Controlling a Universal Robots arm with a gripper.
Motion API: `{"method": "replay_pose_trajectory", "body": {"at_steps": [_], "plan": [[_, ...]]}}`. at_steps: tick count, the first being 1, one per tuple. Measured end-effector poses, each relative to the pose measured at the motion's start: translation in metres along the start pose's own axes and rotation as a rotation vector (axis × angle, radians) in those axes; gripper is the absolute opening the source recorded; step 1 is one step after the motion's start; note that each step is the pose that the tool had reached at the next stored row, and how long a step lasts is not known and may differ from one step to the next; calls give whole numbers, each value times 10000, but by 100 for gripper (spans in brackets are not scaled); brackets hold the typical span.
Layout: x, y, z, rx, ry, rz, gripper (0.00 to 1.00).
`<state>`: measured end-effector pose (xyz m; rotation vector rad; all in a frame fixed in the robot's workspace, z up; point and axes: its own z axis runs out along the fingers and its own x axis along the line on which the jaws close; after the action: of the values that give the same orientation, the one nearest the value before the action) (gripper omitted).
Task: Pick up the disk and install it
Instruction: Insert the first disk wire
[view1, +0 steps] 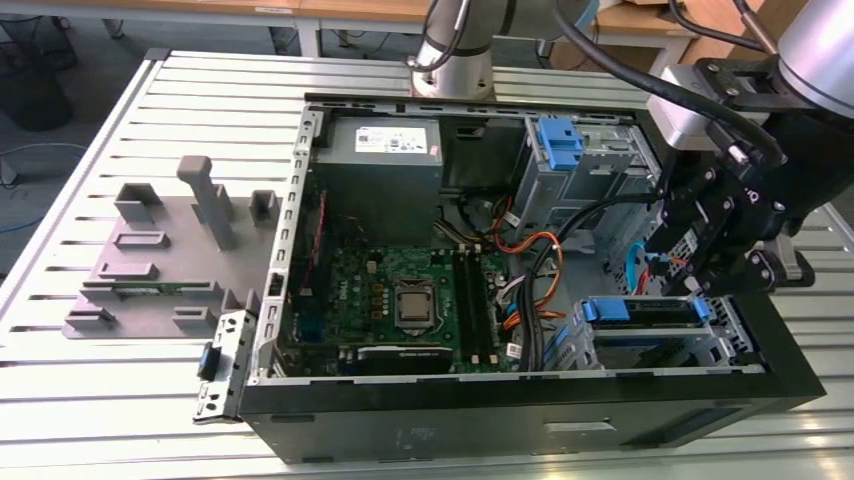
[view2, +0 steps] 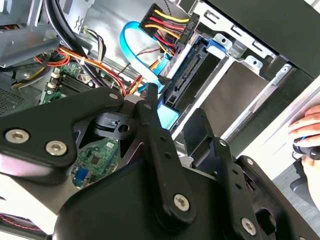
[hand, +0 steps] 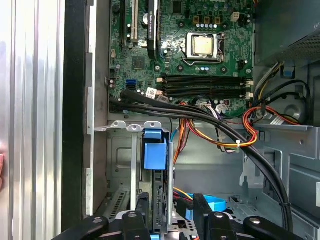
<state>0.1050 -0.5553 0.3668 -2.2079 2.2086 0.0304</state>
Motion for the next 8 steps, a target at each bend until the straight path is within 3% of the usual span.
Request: {"method": "replay_pose_trajectory", "body": {"at_steps": [8], "plan": [[-30,-52,45,0,0,0,48]]}}
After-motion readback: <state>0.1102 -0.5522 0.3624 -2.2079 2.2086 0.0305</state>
